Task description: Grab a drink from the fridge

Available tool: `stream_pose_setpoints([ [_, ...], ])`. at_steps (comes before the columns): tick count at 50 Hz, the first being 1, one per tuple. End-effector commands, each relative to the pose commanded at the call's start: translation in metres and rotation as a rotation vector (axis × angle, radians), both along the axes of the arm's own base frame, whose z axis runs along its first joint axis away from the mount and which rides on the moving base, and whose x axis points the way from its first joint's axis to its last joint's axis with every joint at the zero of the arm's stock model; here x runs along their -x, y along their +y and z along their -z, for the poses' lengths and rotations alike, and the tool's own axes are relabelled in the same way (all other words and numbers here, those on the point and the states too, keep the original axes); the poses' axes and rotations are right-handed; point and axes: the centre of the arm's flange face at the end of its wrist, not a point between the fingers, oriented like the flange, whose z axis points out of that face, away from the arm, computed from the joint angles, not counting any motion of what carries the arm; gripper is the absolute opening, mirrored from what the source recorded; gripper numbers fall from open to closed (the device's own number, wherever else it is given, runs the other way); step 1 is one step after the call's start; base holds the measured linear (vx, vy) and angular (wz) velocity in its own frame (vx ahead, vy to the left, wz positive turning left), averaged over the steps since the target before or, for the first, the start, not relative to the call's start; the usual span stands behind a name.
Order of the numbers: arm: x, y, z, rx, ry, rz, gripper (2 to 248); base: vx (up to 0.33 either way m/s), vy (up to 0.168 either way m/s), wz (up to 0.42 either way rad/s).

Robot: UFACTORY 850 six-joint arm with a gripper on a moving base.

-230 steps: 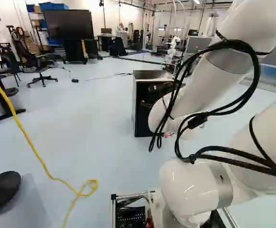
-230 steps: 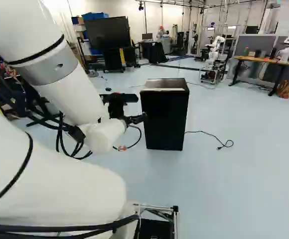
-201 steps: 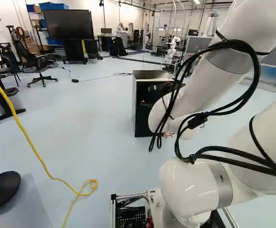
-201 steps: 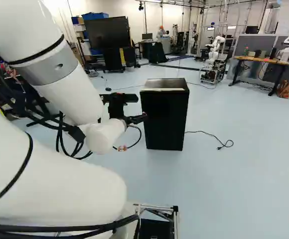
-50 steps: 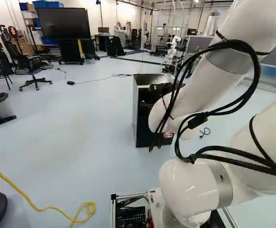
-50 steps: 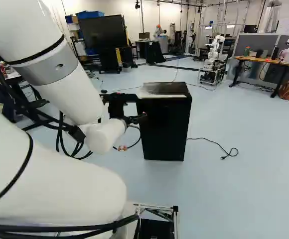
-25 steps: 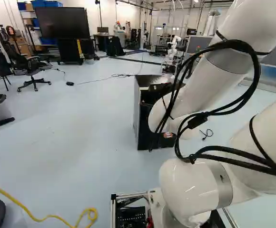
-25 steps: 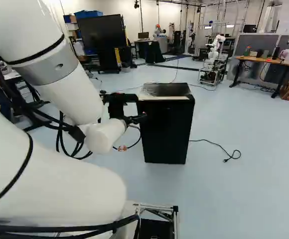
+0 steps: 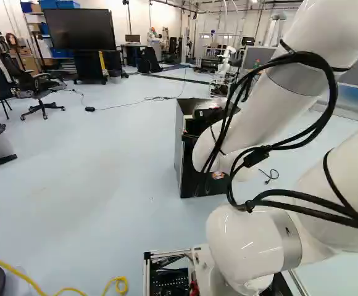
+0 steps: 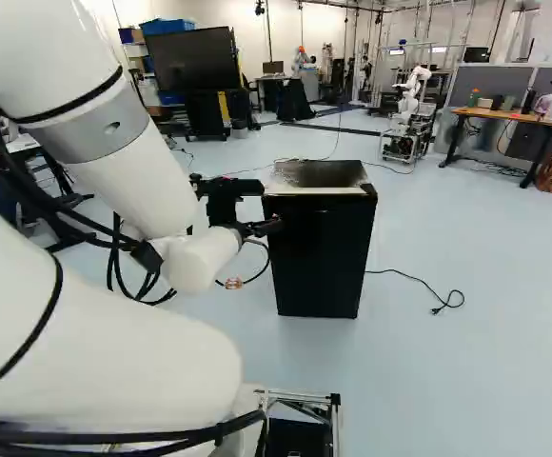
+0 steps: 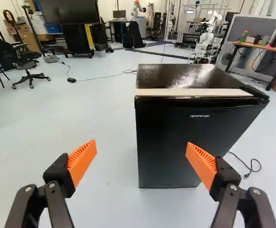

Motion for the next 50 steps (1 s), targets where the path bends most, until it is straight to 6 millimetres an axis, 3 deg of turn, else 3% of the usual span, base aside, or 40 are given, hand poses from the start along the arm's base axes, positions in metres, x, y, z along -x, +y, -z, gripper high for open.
stream_pose_setpoints([
  [23, -0.004, 0.005, -0.001, -0.007, -0.001, -0.003, 247, 0.000, 0.000, 0.000],
  [50, -0.032, 0.025, -0.007, -0.037, -0.020, -0.005, 247, 0.000, 0.000, 0.000],
])
